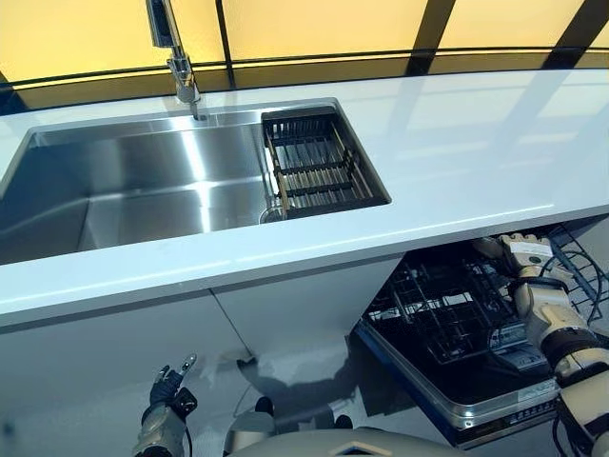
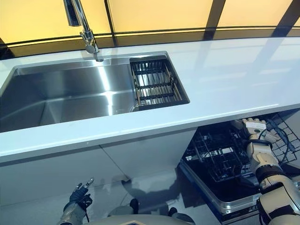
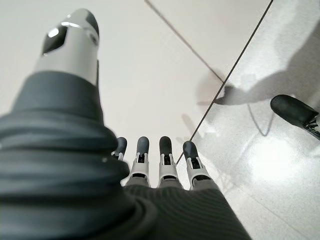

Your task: Take plates into dishwasher

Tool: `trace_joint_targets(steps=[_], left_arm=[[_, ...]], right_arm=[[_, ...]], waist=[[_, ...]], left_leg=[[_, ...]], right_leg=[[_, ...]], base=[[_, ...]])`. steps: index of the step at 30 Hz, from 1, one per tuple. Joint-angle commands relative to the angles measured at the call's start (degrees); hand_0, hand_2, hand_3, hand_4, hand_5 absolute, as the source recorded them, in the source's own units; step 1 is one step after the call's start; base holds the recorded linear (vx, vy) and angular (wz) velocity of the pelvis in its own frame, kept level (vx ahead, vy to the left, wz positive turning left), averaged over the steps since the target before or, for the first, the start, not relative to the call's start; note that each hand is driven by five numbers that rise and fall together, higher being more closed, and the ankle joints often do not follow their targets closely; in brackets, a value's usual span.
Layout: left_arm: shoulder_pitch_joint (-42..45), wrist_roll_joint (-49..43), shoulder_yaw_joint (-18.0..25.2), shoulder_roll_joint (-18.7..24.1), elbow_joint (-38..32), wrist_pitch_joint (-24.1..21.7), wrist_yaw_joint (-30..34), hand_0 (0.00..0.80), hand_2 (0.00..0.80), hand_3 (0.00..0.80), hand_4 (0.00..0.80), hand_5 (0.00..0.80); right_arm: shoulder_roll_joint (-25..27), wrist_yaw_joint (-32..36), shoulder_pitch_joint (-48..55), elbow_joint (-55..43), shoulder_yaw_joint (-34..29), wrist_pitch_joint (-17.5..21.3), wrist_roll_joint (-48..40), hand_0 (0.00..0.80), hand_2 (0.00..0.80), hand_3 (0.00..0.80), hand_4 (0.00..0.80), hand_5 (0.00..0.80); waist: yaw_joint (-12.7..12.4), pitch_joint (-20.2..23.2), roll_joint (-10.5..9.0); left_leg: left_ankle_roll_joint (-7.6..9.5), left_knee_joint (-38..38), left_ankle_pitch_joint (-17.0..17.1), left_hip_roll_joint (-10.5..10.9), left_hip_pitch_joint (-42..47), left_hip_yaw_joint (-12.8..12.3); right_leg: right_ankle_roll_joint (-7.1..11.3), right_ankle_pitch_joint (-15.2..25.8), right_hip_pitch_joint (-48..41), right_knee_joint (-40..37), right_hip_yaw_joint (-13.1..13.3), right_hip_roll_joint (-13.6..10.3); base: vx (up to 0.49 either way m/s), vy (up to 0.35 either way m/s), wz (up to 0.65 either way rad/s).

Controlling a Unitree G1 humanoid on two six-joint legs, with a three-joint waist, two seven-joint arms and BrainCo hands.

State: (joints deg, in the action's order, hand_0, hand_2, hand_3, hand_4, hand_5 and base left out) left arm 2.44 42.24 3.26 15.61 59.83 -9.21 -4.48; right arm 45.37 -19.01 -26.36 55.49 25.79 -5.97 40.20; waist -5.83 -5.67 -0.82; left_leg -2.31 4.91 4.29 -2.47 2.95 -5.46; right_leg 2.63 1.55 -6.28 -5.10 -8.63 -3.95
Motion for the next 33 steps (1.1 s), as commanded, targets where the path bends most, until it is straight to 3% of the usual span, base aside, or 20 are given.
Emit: trace_joint_targets(steps=[1, 11, 28, 29, 30, 31, 33], left_arm=[[-4.14, 2.27, -3.14, 2.66, -0.89, -2.48, 0.22, 0.0, 0.0, 0.0, 0.0, 0.0], [-4.49, 1.09, -2.63, 2.28, -0.54, -2.99, 1.09, 0.0, 0.0, 0.0, 0.0, 0.0], [-4.72, 1.37, -2.08, 2.3, -0.08, -3.85, 1.31, 0.0, 0.0, 0.0, 0.0, 0.0], [-4.75, 1.4, -2.03, 2.37, -0.09, -3.78, 1.28, 0.0, 0.0, 0.0, 0.0, 0.0], [-4.82, 1.43, -1.94, 2.43, -0.05, -3.79, 1.34, 0.0, 0.0, 0.0, 0.0, 0.0], [-4.84, 1.56, -1.89, 2.44, -0.04, -3.89, 1.44, 0.0, 0.0, 0.0, 0.0, 0.0], [-4.93, 1.54, -1.86, 2.38, -0.24, -3.85, 1.35, 0.0, 0.0, 0.0, 0.0, 0.0]], right_arm=[[0.99, 1.97, -11.65, 5.35, 4.77, -0.73, -4.44, 0.8, 0.8, 0.8, 0.8, 0.8], [-2.38, 9.71, -13.16, 9.53, 4.38, 3.84, -10.27, 0.8, 0.8, 0.8, 0.8, 0.8], [-4.45, 15.74, -13.81, 12.53, 4.18, 3.35, -10.65, 0.8, 0.8, 0.8, 0.8, 0.8], [-4.47, 15.4, -13.76, 12.63, 4.11, 3.31, -11.02, 0.706, 0.706, 0.706, 0.706, 0.706], [-4.56, 14.43, -13.76, 12.71, 3.87, 3.3, -11.04, 0.21, 0.21, 0.21, 0.21, 0.21], [-4.67, 14.02, -13.74, 12.52, 3.74, 3.07, -10.73, 0.0, 0.0, 0.0, 0.0, 0.0], [-4.72, 13.63, -13.71, 12.38, 3.63, 2.92, -10.85, 0.0, 0.0, 0.0, 0.0, 0.0]], waist=[[-1.82, -0.59, -1.18], [-2.67, -0.43, -0.89], [-3.11, -0.21, -1.07], [-3.12, -0.23, -1.06], [-3.11, -0.29, -1.05], [-3.07, -0.31, -1.04], [-3.02, -0.25, -1.03]], left_leg=[[1.43, 0.09, -4.67, 1.24, 0.64, 1.75], [1.17, 0.09, -4.64, 1.17, 1.32, 2.18], [0.92, 0.09, -4.69, 1.03, 2.14, 2.23], [0.91, 0.09, -4.69, 1.03, 2.18, 2.22], [0.88, 0.09, -4.65, 1.02, 2.27, 2.23], [0.88, 0.09, -4.65, 0.99, 2.28, 2.21], [0.84, 0.09, -4.65, 0.95, 2.22, 2.15]], right_leg=[[4.28, 2.54, 2.75, 0.59, -0.07, -3.82], [3.83, 2.17, 1.82, 0.59, -0.88, -3.94], [3.57, 2.01, 0.94, 0.59, -1.11, -3.94], [3.56, 2.01, 0.9, 0.57, -1.09, -3.93], [3.55, 2.06, 0.81, 0.55, -1.09, -3.92], [3.55, 2.05, 0.81, 0.57, -1.03, -3.92], [3.59, 2.05, 0.91, 0.58, -0.99, -3.91]], base=[[-0.052, -0.006, 0.14], [-0.002, -0.003, 0.05], [0.0, 0.0, 0.0], [0.0, 0.0, 0.0], [0.0, 0.0, 0.0], [0.0, 0.0, 0.0], [0.0, 0.0, 0.0]])
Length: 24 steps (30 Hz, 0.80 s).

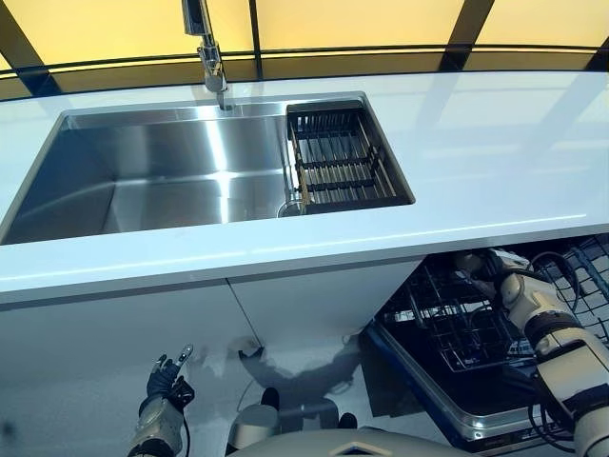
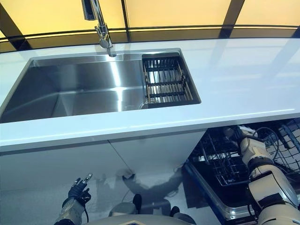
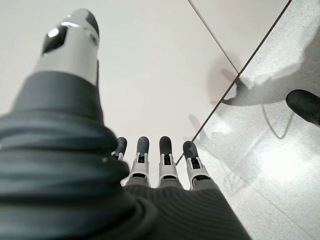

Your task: Take plates into dishwasher

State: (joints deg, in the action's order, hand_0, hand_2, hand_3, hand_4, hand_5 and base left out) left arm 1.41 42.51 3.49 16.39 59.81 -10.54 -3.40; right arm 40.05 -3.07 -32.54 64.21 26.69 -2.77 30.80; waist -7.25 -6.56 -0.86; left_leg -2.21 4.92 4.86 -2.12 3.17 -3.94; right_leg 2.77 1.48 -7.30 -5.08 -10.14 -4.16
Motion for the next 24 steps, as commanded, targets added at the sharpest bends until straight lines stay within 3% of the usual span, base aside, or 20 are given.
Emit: trace_joint_targets(steps=[1, 24], left_arm=[[-3.88, 1.49, -2.19, 1.58, -0.25, -2.64, 0.29, 0.0, 0.0, 0.0, 0.0, 0.0], [-3.88, 2.02, -1.17, 1.82, 0.09, -2.63, 0.27, 0.0, 0.0, 0.0, 0.0, 0.0]], right_arm=[[0.6, -2.16, -7.48, 3.54, 2.62, -0.37, -1.37, 0.0, 0.0, 0.0, 0.0, 0.0], [2.28, -1.17, -6.71, 1.72, 1.44, 0.5, -4.56, 0.0, 0.0, 0.0, 0.0, 0.0]], waist=[[-1.56, 0.6, -0.99], [-0.64, 0.93, -1.72]], left_leg=[[0.73, 0.08, -5.22, 0.61, 1.95, 0.61], [0.66, 0.08, -5.49, 0.32, 2.56, -0.1]], right_leg=[[3.43, 2.11, 1.97, 0.54, 0.54, -3.69], [3.33, 2.02, 1.54, 0.4, 1.09, -3.45]], base=[[0.0, 0.0, 0.0], [0.0, 0.0, 0.0]])
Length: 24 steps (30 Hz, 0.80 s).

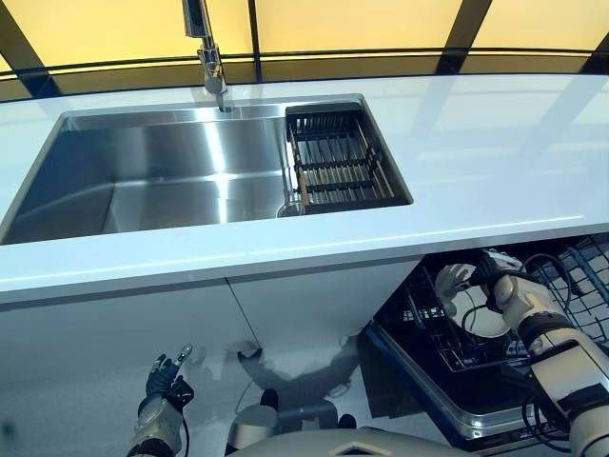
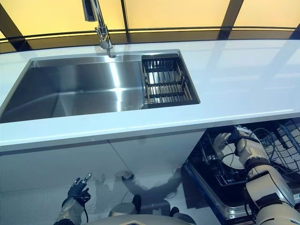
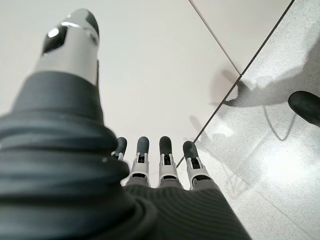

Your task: Take plates into dishwasher

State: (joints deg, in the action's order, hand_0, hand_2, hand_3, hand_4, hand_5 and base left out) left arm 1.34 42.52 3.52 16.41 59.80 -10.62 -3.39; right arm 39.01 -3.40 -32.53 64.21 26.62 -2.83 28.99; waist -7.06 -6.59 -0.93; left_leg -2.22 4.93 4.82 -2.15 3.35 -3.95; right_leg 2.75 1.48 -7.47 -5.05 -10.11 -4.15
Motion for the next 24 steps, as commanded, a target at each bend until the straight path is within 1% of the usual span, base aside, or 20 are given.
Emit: trace_joint_targets(steps=[1, 4, 5, 7, 12, 17, 21, 24], left_arm=[[-3.65, 2.02, -1.06, 1.79, 0.04, -2.57, 0.27, 0.0, 0.0, 0.0, 0.0, 0.0], [-3.31, 1.89, -0.61, 1.69, -0.09, -2.56, 0.16, 0.0, 0.0, 0.0, 0.0, 0.0], [-3.23, 2.04, -0.37, 1.67, 0.04, -2.67, 0.13, 0.0, 0.0, 0.0, 0.0, 0.0], [-3.04, 2.01, -0.06, 1.61, 0.06, -2.68, 0.16, 0.0, 0.0, 0.0, 0.0, 0.0], [-2.38, 2.36, 1.41, 1.55, -0.5, -2.49, -0.27, 0.0, 0.0, 0.0, 0.0, 0.0], [-1.38, 2.74, 3.58, 1.03, -1.06, -3.15, -0.38, 0.0, 0.0, 0.0, 0.0, 0.0], [-1.0, 3.14, 4.79, 0.62, -1.57, -3.35, -0.81, 0.0, 0.0, 0.0, 0.0, 0.0], [-0.85, 3.01, 5.57, 0.17, -1.35, -3.6, -1.22, 0.0, 0.0, 0.0, 0.0, 0.0]], right_arm=[[3.77, -0.56, -6.57, 1.27, 1.17, 0.91, -3.08, 0.0, 0.0, 0.0, 0.0, 0.0], [4.82, -0.49, -5.73, -0.07, 0.41, 1.53, -4.42, 0.0, 0.0, 0.0, 0.0, 0.0], [5.39, -0.86, -5.34, -0.79, 0.03, 2.57, -5.06, 0.0, 0.0, 0.0, 0.0, 0.0], [6.31, -0.6, -4.61, -2.38, -0.54, 3.46, -5.54, 0.0, 0.0, 0.0, 0.0, 0.0], [8.81, 1.76, -1.27, -11.61, -3.22, 2.7, -10.36, 0.0, 0.0, 0.0, 0.0, 0.0], [11.41, 3.47, 5.72, -23.47, -8.52, 1.34, -13.47, 0.0, 0.0, 0.0, 0.0, 0.0], [13.2, 4.1, 11.49, -30.32, -13.25, 0.89, -14.3, 0.0, 0.0, 0.0, 0.0, 0.0], [13.64, 4.98, 15.41, -33.67, -17.05, 1.15, -14.68, 0.0, 0.0, 0.0, 0.0, 0.0]], waist=[[-0.71, 0.95, -1.75], [-0.22, 1.04, -2.01], [0.13, 1.08, -2.16], [0.57, 1.09, -2.3], [2.27, 1.2, -2.69], [4.75, 1.19, -3.31], [6.49, 1.22, -3.73], [7.6, 1.32, -3.97]], left_leg=[[0.65, 0.07, -5.49, 0.32, 2.41, -0.2], [0.64, 0.07, -5.63, 0.26, 2.52, -0.43], [0.64, 0.07, -5.75, 0.23, 2.59, -0.6], [0.67, 0.07, -5.86, 0.22, 2.74, -0.81], [0.67, 0.07, -6.12, 0.08, 3.12, -1.64], [0.71, 0.07, -6.55, -0.1, 3.51, -2.73], [0.84, 0.07, -6.9, -0.19, 3.81, -3.62], [0.95, 0.07, -7.04, -0.24, 4.0, -4.16]], right_leg=[[3.35, 2.0, 1.68, 0.38, 1.13, -3.41], [3.39, 1.98, 1.68, 0.35, 1.5, -3.29], [3.38, 1.93, 1.7, 0.36, 1.7, -3.22], [3.38, 1.91, 1.71, 0.41, 2.01, -3.15], [3.43, 1.86, 1.76, 0.47, 3.03, -2.91], [3.52, 1.82, 2.06, 0.63, 4.42, -2.57], [3.64, 1.81, 2.29, 0.73, 5.48, -2.31], [3.72, 1.85, 2.38, 0.76, 6.28, -2.14]], base=[[0.0, 0.0, 0.0], [0.0, 0.0, 0.0], [0.0, 0.0, 0.0], [0.0, 0.0, 0.0], [0.004, 0.038, -0.06], [-0.004, 0.042, -0.13], [-0.014, 0.045, -0.19], [-0.014, 0.041, -0.1]])
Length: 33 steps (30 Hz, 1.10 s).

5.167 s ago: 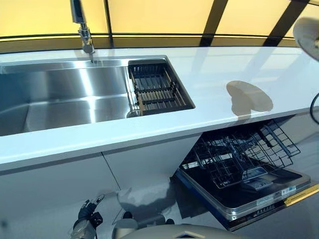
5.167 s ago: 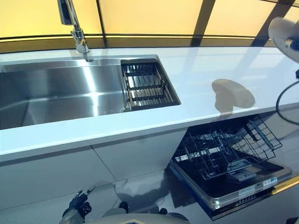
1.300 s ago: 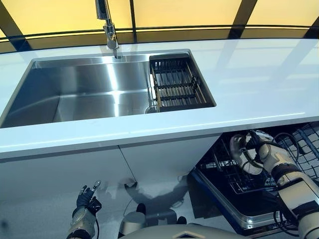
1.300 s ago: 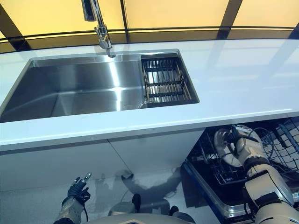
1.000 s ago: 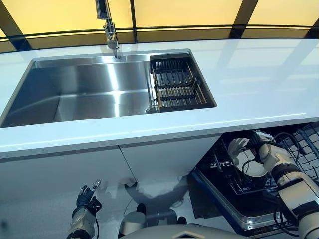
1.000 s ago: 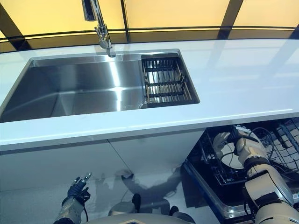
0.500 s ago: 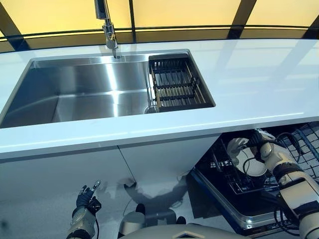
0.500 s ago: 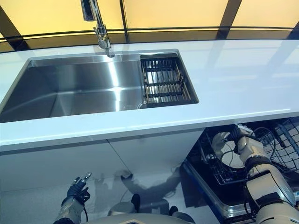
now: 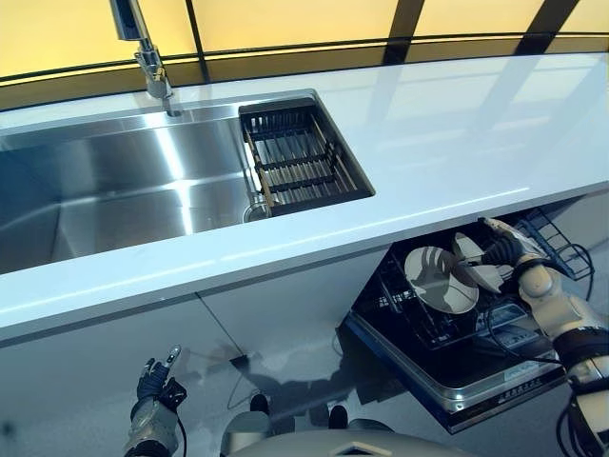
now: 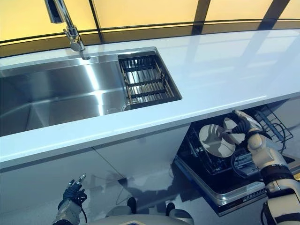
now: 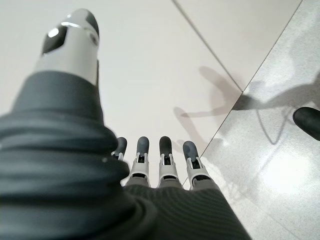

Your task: Take plates into dishwasher

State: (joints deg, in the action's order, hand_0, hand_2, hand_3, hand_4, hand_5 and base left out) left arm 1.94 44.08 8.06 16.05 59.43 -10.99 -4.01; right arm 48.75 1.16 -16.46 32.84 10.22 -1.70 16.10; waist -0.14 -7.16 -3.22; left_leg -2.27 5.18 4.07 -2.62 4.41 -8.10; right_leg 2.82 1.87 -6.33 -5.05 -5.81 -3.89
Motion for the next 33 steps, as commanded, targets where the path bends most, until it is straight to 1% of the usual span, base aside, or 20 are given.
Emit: trace_joint_targets(steps=[1, 4, 6, 7, 9, 11, 14, 16, 19, 21, 22, 24, 25, 26, 27, 28, 29, 31, 33], left_arm=[[-1.48, 1.55, 1.17, 0.48, -0.9, -3.38, -0.6, 0.0, 0.0, 0.0, 0.0, 0.0], [-1.39, 1.46, 1.74, 0.1, -0.54, -3.79, -0.66, 0.0, 0.0, 0.0, 0.0, 0.0], [-0.96, 1.42, 2.44, -0.37, 0.06, -4.38, -0.79, 0.0, 0.0, 0.0, 0.0, 0.0], [-0.91, 1.29, 2.58, -0.4, 0.22, -4.41, -0.89, 0.0, 0.0, 0.0, 0.0, 0.0], [-0.86, 0.83, 3.09, -0.48, 0.8, -4.29, -1.44, 0.0, 0.0, 0.0, 0.0, 0.0], [-0.9, 0.68, 3.45, -0.44, 1.47, -4.49, -1.39, 0.0, 0.0, 0.0, 0.0, 0.0], [-0.96, 0.69, 3.73, -0.28, 1.86, -4.66, -1.47, 0.0, 0.0, 0.0, 0.0, 0.0], [-1.3, 0.46, 3.94, -0.06, 2.25, -4.45, -1.41, 0.0, 0.0, 0.0, 0.0, 0.0], [-1.5, 0.61, 3.93, 0.1, 2.39, -4.34, -1.48, 0.0, 0.0, 0.0, 0.0, 0.0], [-1.53, 0.59, 3.88, 0.19, 2.54, -4.38, -1.37, 0.0, 0.0, 0.0, 0.0, 0.0], [-1.51, 0.68, 3.92, 0.24, 2.76, -4.49, -1.14, 0.0, 0.0, 0.0, 0.0, 0.0], [-1.88, 0.62, 4.02, 0.6, 3.81, -4.67, -0.49, 0.0, 0.0, 0.0, 0.0, 0.0], [-2.1, 0.96, 3.6, 0.76, 4.2, -4.86, -0.37, 0.0, 0.0, 0.0, 0.0, 0.0], [-2.16, 1.02, 3.47, 0.8, 4.29, -4.92, -0.32, 0.0, 0.0, 0.0, 0.0, 0.0], [-2.37, 0.85, 3.46, 0.88, 4.66, -4.99, -0.02, 0.0, 0.0, 0.0, 0.0, 0.0], [-2.68, 0.91, 3.28, 1.17, 5.47, -5.32, 0.77, 0.0, 0.0, 0.0, 0.0, 0.0], [-2.75, 0.86, 3.18, 1.24, 5.54, -5.38, 0.94, 0.0, 0.0, 0.0, 0.0, 0.0], [-2.92, 0.37, 2.92, 1.37, 5.54, -5.39, 1.55, 0.0, 0.0, 0.0, 0.0, 0.0], [-3.0, 0.12, 2.71, 1.52, 5.52, -5.52, 1.89, 0.0, 0.0, 0.0, 0.0, 0.0]], right_arm=[[4.05, 0.42, 0.0, -2.9, -1.27, 0.1, -2.12, 0.0, 0.0, 0.0, 0.0, 0.0], [4.61, 0.53, 3.31, -5.81, -4.83, 0.51, -4.58, 0.0, 0.0, 0.0, 0.0, 0.0], [4.64, 0.56, 6.78, -7.68, -8.81, 1.31, -7.73, 0.0, 0.0, 0.0, 0.0, 0.0], [4.6, 0.55, 7.58, -7.99, -9.72, 1.36, -8.01, 0.0, 0.0, 0.0, 0.0, 0.0], [4.15, 0.51, 10.1, -8.7, -12.46, 1.45, -11.5, 0.0, 0.0, 0.0, 0.0, 0.0], [3.23, -0.08, 11.81, -8.37, -14.62, 1.29, -14.76, 0.0, 0.0, 0.0, 0.0, 0.0], [1.56, -2.66, 13.25, -6.67, -17.71, 2.41, -22.85, 0.0, 0.0, 0.0, 0.0, 0.0], [-0.23, -4.82, 14.03, -4.78, -19.77, 3.65, -25.32, 0.0, 0.0, 0.0, 0.0, 0.0], [-1.84, -6.94, 14.63, -3.01, -21.1, 4.75, -28.76, 0.0, 0.0, 0.0, 0.0, 0.0], [-3.78, -7.44, 15.05, -0.32, -22.78, 5.93, -33.49, 0.0, 0.0, 0.0, 0.0, 0.0], [-4.67, -8.35, 15.26, 0.4, -23.47, 5.79, -36.78, 0.0, 0.0, 0.0, 0.0, 0.0], [-6.64, -7.01, 15.36, 5.45, -25.55, 7.75, -41.99, 0.0, 0.0, 0.0, 0.0, 0.0], [-7.27, -6.21, 15.16, 7.86, -26.33, 8.13, -46.63, 0.0, 0.0, 0.0, 0.0, 0.0], [-7.34, -6.27, 15.09, 8.26, -26.43, 7.87, -47.7, 0.0, 0.0, 0.0, 0.0, 0.0], [-8.12, -5.38, 14.74, 11.51, -27.66, 9.05, -48.38, 0.0, 0.0, 0.0, 0.0, 0.0], [-8.88, -3.75, 14.24, 15.46, -28.45, 9.33, -50.15, 0.0, 0.0, 0.0, 0.0, 0.0], [-9.18, -3.33, 14.14, 16.54, -28.68, 9.19, -50.88, 0.0, 0.0, 0.0, 0.0, 0.0], [-10.6, -2.18, 13.84, 20.16, -28.8, 10.52, -52.8, 0.0, 0.0, 0.0, 0.0, 0.0], [-11.34, -1.53, 13.58, 21.51, -28.9, 9.66, -56.08, 0.0, 0.0, 0.0, 0.0, 0.0]], waist=[[0.91, 1.9, -1.73], [1.95, 1.94, -2.02], [2.83, 2.11, -2.2], [2.96, 2.15, -2.23], [3.61, 2.23, -2.34], [4.14, 2.21, -2.43], [4.58, 2.13, -2.44], [4.85, 2.12, -2.29], [5.11, 2.06, -2.07], [5.22, 2.02, -1.82], [5.25, 1.98, -1.7], [5.37, 1.93, -1.44], [5.34, 1.88, -1.31], [5.31, 1.86, -1.29], [5.19, 1.82, -1.16], [4.96, 1.74, -0.97], [4.86, 1.69, -0.91], [4.52, 1.56, -0.64], [4.35, 1.45, -0.47]], left_leg=[[1.02, -0.18, -6.32, 0.22, 2.98, -0.13], [1.13, -0.18, -6.47, 0.14, 3.17, -0.68], [1.23, -0.18, -6.59, 0.18, 3.27, -1.1], [1.25, -0.18, -6.62, 0.18, 3.3, -1.21], [1.28, -0.18, -6.75, 0.16, 3.4, -1.5], [1.29, -0.18, -6.83, 0.15, 3.49, -1.73], [1.33, -0.18, -6.94, 0.09, 3.62, -1.97], [1.3, -0.18, -6.96, 0.03, 3.65, -2.22], [1.35, -0.18, -7.0, 0.09, 3.66, -2.38], [1.42, -0.18, -7.13, 0.2, 3.69, -2.4], [1.41, -0.18, -7.14, 0.24, 3.68, -2.43], [1.43, -0.18, -7.25, 0.34, 3.78, -2.53], [1.45, -0.18, -7.26, 0.4, 3.77, -2.52], [1.45, -0.18, -7.27, 0.41, 3.77, -2.52], [1.45, -0.18, -7.31, 0.47, 3.83, -2.45], [1.5, -0.18, -7.39, 0.57, 3.9, -2.36], [1.52, -0.18, -7.4, 0.6, 3.91, -2.3], [1.62, -0.18, -7.36, 0.71, 3.97, -2.05], [1.65, -0.18, -7.35, 0.76, 4.0, -1.91]], right_leg=[[3.68, 1.48, 1.29, 0.78, 2.14, -2.37], [3.72, 1.54, 1.47, 0.88, 2.94, -2.2], [3.76, 1.62, 1.64, 0.92, 3.69, -1.96], [3.78, 1.63, 1.69, 0.94, 3.87, -1.92], [3.9, 1.68, 1.87, 1.03, 4.35, -1.8], [3.96, 1.8, 2.0, 1.05, 4.76, -1.68], [3.99, 1.97, 2.02, 0.97, 5.06, -1.51], [4.06, 2.08, 2.1, 0.96, 5.36, -1.42], [4.07, 2.19, 2.21, 0.95, 5.61, -1.32], [4.05, 2.25, 2.25, 0.89, 5.76, -1.24], [4.05, 2.32, 2.3, 0.87, 5.76, -1.25], [4.08, 2.29, 2.34, 0.98, 5.88, -1.25], [4.06, 2.3, 2.35, 0.99, 5.86, -1.26], [4.05, 2.3, 2.35, 0.99, 5.86, -1.27], [4.07, 2.23, 2.36, 1.1, 5.82, -1.28], [4.13, 2.2, 2.3, 1.13, 5.72, -1.33], [4.13, 2.2, 2.29, 1.16, 5.66, -1.36], [4.09, 2.21, 2.27, 1.2, 5.46, -1.44], [4.06, 2.21, 2.25, 1.23, 5.32, -1.45]], base=[[-0.013, 0.037, -0.09], [-0.012, 0.037, -0.14], [-0.007, 0.034, -0.1], [-0.004, 0.024, -0.09], [-0.008, 0.017, -0.13], [-0.006, 0.01, -0.18], [-0.001, -0.003, -0.08], [-0.004, -0.005, -0.06], [-0.008, -0.003, -0.12], [-0.009, -0.01, -0.08], [-0.008, -0.015, -0.05], [0.0, 0.0, 0.0], [0.0, 0.0, 0.0], [0.0, 0.0, 0.0], [-0.006, -0.051, 0.0], [-0.006, -0.065, 0.0], [-0.008, -0.092, 0.0], [-0.007, -0.078, 0.0], [-0.009, -0.087, 0.0]])
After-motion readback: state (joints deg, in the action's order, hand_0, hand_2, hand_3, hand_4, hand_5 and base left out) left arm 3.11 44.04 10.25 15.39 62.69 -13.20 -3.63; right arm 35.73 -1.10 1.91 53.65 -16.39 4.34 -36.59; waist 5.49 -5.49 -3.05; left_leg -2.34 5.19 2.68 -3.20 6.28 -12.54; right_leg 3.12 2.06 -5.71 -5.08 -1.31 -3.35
